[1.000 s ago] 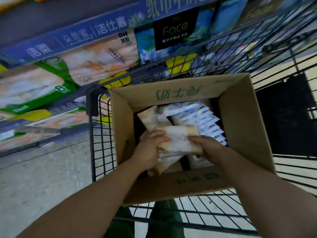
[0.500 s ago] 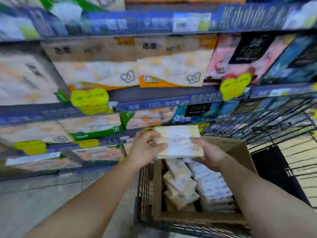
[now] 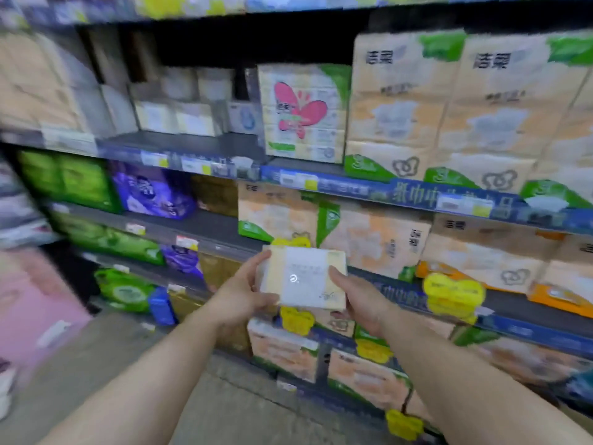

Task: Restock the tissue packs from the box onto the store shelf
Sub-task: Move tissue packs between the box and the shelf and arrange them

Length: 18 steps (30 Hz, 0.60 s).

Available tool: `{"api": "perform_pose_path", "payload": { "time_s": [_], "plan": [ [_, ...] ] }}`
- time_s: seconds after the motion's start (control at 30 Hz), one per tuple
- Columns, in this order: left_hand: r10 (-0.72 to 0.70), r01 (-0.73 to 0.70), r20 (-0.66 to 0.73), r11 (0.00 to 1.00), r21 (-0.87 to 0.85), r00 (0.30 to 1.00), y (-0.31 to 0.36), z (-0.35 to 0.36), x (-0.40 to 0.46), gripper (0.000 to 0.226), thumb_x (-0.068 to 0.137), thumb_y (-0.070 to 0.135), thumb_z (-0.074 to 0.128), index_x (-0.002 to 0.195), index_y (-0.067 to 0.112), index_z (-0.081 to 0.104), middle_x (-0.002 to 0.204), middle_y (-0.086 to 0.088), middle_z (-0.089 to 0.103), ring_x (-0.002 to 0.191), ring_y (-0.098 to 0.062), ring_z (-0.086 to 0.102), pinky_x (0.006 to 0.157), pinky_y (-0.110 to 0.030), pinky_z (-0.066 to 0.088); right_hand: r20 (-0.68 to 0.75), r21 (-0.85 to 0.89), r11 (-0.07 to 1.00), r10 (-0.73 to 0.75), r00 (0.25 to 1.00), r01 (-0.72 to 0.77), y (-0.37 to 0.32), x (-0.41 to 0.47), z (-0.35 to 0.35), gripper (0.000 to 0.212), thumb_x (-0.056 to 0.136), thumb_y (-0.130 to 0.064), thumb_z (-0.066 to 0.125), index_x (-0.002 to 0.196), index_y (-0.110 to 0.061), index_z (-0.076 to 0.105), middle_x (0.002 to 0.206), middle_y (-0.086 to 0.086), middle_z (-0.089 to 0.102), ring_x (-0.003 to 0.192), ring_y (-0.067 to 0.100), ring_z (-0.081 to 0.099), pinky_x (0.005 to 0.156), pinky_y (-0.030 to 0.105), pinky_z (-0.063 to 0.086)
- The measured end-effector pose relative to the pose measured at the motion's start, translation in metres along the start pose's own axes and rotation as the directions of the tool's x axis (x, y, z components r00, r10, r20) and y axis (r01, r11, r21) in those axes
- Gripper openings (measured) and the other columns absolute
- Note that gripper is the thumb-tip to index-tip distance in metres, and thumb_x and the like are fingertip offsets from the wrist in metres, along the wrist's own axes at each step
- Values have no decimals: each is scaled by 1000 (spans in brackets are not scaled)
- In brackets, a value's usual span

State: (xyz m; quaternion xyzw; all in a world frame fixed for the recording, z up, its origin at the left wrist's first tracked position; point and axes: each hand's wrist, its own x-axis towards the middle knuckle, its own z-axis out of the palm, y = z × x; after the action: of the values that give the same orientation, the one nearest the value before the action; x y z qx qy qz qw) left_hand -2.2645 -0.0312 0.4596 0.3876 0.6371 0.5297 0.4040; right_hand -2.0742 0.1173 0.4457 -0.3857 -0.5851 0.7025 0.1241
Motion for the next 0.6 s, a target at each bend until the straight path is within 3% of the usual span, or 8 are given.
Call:
{"api": "perform_pose_path", "payload": {
  "time_s": [0.07, 0.1, 0.2, 0.3, 0.37, 0.43, 0.5, 0.6],
  "plan": [
    [31, -31, -111, 1000, 3, 993, 4, -58, -10, 87, 73, -9, 71, 138, 34, 34, 140, -8, 49, 115, -20, 56, 79, -28, 53, 106, -67, 997, -37, 994, 44, -28, 21, 53, 67, 72, -56, 73, 129, -28, 51, 119, 27, 61, 102, 46, 59, 92, 53, 49],
    [44, -46, -156, 999, -12, 987, 7, -84, -14, 90, 69, -7, 72, 140, 33, 33, 138, -11, 51, 113, -21, 57, 79, -28, 54, 167, -82, 994, -59, 984, 74, -43, 30, 75, 72, 70, -45, 77, 134, -32, 46, 122, 27, 58, 102, 47, 56, 95, 54, 45],
    [82, -98, -242, 994, -53, 967, 18, -146, -19, 94, 68, -11, 70, 144, 27, 30, 133, -15, 55, 104, -20, 61, 79, -27, 54, 282, -134, 973, -142, 949, 185, -80, 62, 122, 62, 81, -7, 68, 127, -43, 45, 108, 5, 68, 85, 25, 51, 81, 40, 42],
    [129, -151, -291, 987, -56, 948, 31, -196, -9, 92, 61, -3, 70, 139, 32, 35, 136, -10, 53, 111, -18, 59, 87, -25, 51, 312, -212, 935, -212, 926, 285, -117, 97, 157, 68, 85, -1, 63, 133, -40, 37, 94, 1, 70, 60, 13, 53, 66, 32, 42],
    [151, -171, -313, 984, -38, 938, 42, -225, 8, 88, 67, -10, 70, 134, 36, 37, 133, -9, 54, 106, -15, 60, 79, -20, 52, 327, -215, 918, -254, 910, 334, -144, 122, 177, 68, 86, 0, 63, 137, -37, 36, 92, 0, 69, 57, 8, 54, 61, 26, 43],
    [189, -195, -340, 981, 17, 921, 57, -252, 33, 83, 76, -18, 64, 133, 37, 36, 126, -12, 59, 97, -15, 62, 74, -21, 52, 321, -190, 901, -318, 892, 390, -171, 149, 193, 70, 86, 2, 63, 139, -34, 35, 100, 1, 69, 67, 11, 57, 57, 21, 46],
    [244, -237, -367, 969, 64, 898, 73, -279, 65, 86, 77, -19, 61, 138, 33, 31, 119, -14, 63, 94, -18, 64, 76, -26, 51, 307, -200, 870, -381, 872, 451, -200, 177, 205, 73, 87, 0, 64, 145, -28, 29, 112, -2, 68, 86, 11, 62, 64, 20, 48],
    [293, -277, -394, 956, 98, 871, 100, -316, 116, 106, 77, -18, 64, 151, 32, 7, 114, -11, 67, 95, -18, 68, 76, -26, 54, 261, -242, 824, -452, 853, 511, -244, 224, 214, 91, 85, -9, 69, 153, -27, 11, 131, 5, 61, 98, 11, 62, 70, 20, 49]
  ]
}}
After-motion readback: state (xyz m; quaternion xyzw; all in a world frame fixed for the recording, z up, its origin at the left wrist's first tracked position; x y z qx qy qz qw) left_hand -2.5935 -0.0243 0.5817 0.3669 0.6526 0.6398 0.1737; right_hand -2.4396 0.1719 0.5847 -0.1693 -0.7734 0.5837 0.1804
